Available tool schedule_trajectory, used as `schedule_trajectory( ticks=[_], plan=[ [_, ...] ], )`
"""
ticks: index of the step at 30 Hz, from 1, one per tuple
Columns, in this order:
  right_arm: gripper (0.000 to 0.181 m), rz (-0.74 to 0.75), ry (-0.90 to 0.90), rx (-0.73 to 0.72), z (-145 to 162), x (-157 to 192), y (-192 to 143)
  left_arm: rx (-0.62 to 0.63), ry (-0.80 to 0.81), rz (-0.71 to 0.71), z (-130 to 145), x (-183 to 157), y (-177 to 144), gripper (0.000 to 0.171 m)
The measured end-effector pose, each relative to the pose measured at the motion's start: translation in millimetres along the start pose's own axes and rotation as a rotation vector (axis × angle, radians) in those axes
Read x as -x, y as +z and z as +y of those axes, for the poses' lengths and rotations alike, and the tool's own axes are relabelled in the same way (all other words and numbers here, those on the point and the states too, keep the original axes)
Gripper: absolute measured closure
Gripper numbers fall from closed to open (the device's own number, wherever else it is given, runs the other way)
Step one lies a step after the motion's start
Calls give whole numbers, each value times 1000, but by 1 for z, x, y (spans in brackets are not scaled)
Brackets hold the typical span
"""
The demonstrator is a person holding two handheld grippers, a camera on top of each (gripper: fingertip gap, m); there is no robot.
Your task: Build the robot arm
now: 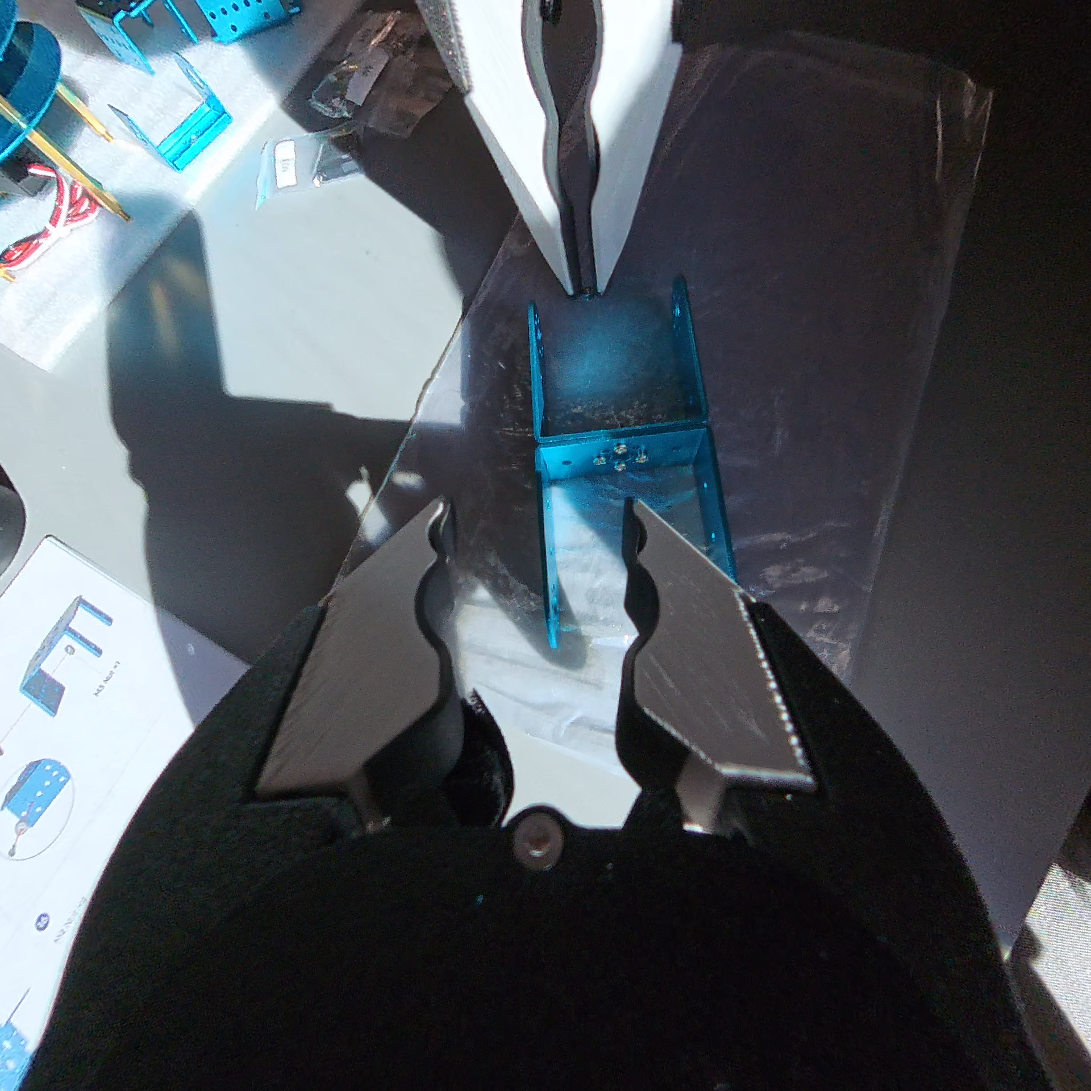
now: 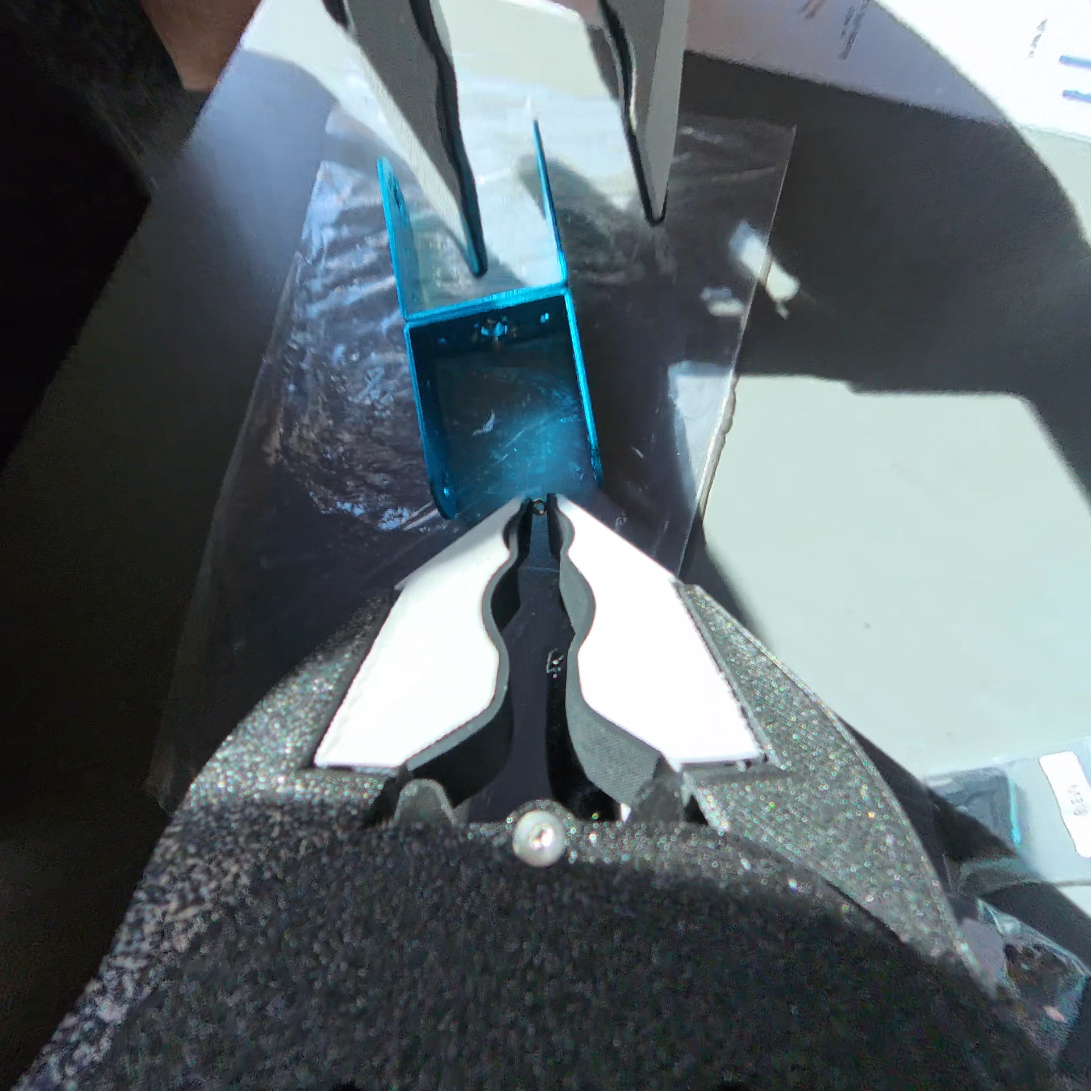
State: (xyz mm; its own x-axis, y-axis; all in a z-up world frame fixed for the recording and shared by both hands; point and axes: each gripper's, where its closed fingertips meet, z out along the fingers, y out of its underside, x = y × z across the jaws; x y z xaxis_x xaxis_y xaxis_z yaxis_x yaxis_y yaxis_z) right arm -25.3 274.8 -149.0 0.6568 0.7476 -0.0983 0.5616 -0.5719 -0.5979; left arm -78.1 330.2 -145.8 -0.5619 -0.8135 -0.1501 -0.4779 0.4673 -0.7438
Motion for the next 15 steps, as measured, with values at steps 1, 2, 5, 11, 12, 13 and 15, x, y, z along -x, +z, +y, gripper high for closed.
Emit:
schedule_trajectory(
  ticks=[1, 2, 5, 11, 12, 13, 15],
  plan=[
    [177, -35, 30, -55, -9, 2, -2, 2, 5, 1, 0, -1, 2, 114],
    [177, -81, 65, -113, -18, 6, -3, 7, 15, -6, 0, 0, 4, 113],
    [177, -170, 160, -189, -32, 13, 2, 14, 35, -5, 1, -2, 10, 111],
    [177, -236, 284, -203, -40, 18, 20, -36, 40, 16, -12, -6, 11, 111],
    [176, -263, 296, -219, -43, 20, 20, -30, 41, 15, -12, -5, 12, 109],
    [176, -278, 314, -218, -44, 21, 21, -25, 42, 17, -12, -5, 13, 109],
    [176, -266, 328, -196, -40, 18, 24, -20, 49, 19, -13, -5, 16, 109]
  ],
)
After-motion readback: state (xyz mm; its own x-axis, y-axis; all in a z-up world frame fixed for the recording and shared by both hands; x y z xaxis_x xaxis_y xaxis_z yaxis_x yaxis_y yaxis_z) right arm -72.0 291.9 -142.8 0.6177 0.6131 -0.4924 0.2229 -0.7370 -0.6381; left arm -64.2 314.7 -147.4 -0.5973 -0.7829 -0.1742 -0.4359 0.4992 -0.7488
